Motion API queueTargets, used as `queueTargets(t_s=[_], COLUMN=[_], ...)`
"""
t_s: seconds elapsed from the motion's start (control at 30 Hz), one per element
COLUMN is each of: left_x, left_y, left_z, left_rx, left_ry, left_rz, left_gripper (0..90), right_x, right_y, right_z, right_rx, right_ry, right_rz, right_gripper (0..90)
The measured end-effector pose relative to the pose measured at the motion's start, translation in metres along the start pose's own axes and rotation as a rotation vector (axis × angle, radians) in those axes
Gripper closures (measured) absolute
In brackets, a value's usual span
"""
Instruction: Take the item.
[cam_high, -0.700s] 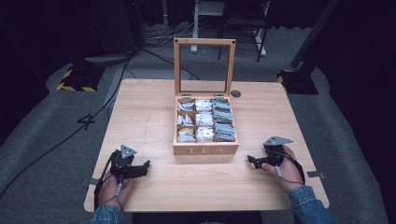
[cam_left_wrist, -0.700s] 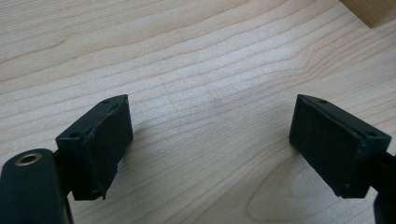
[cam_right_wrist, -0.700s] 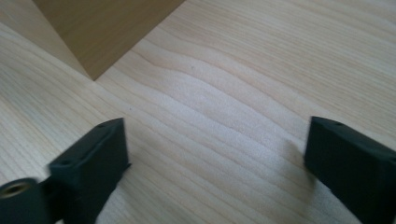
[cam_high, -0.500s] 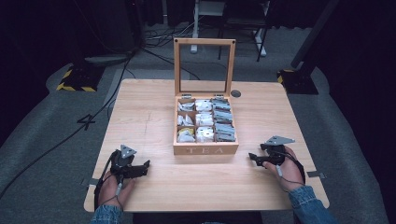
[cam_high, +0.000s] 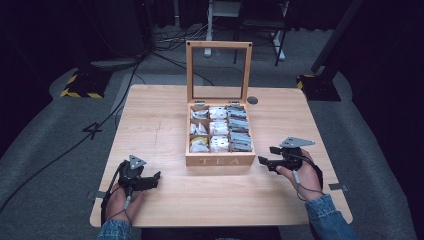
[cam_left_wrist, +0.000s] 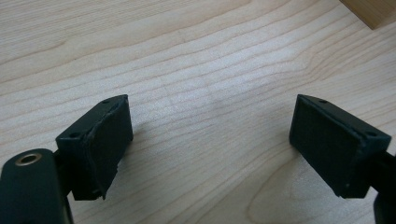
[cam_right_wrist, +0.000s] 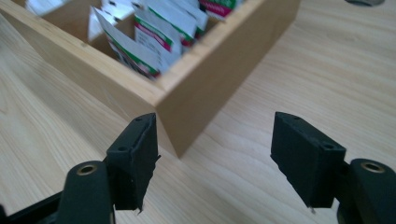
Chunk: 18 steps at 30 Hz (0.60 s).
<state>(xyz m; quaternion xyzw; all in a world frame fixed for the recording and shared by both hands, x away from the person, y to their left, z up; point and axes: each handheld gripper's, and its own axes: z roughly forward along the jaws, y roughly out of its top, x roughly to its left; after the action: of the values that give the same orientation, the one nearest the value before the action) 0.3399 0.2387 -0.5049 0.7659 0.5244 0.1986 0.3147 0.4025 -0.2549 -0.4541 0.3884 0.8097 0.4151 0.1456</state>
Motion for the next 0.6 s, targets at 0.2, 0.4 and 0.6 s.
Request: queueTargets(t_s=[0.2,0.4,0.6], left_x=[0.0,0.0,-0.001], left_y=[-0.001,-0.001,-0.001], left_z=[-0.001,-0.001,-0.001], left_rx=[0.002,0.0,0.001], left_ry=[0.001,0.001,-0.001], left_rz=[-0.001,-0.001,-0.004], left_gripper=[13.7,13.7,13.7], right_x=[0.009,0.013,0.015], right_y=[0.018,0.032,0.04], right_z=[0.0,-0.004,-0.007], right_rx=[-0.054,-0.12,-0.189], right_ry=[0.015,0.018,0.01], right_rz=[-0.014,-0.018,-0.03], right_gripper=[33.6,33.6,33.6])
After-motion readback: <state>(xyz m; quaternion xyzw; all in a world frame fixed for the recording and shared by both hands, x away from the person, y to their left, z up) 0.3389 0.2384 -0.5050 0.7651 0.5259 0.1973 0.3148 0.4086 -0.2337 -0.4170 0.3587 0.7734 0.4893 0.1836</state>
